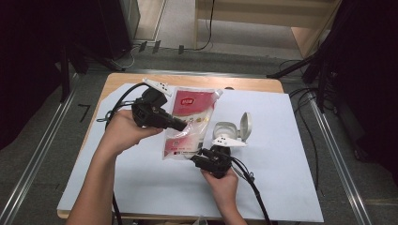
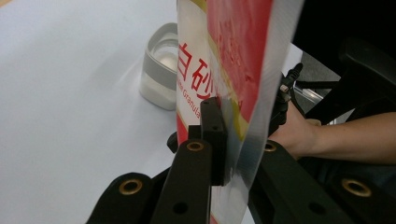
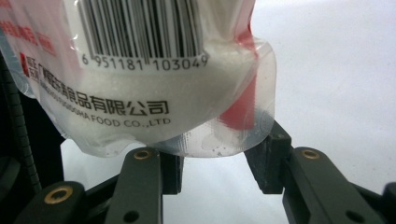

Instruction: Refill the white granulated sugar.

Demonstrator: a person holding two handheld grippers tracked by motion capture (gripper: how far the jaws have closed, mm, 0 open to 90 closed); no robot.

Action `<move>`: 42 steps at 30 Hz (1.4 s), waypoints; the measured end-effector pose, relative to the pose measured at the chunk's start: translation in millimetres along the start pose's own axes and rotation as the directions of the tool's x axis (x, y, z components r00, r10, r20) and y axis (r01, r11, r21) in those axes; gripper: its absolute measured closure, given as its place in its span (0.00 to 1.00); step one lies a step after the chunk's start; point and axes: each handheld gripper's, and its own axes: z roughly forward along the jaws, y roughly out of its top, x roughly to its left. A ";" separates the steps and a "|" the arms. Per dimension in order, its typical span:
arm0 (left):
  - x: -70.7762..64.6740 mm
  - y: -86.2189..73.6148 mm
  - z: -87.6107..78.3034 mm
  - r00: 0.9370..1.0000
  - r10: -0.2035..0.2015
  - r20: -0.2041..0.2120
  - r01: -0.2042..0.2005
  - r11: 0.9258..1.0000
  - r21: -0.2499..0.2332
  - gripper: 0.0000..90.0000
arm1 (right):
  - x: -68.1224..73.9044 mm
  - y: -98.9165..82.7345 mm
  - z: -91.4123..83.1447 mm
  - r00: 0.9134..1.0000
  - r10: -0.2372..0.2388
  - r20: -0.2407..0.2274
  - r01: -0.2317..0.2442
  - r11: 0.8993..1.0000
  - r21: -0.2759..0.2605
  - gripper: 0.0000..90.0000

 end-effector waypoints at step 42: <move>48.3 -19.5 -2.9 0.977 -0.136 -0.167 0.122 0.988 -0.092 1.00 | -2.5 29.0 -32.5 0.927 -0.333 -0.175 0.365 0.906 0.212 0.61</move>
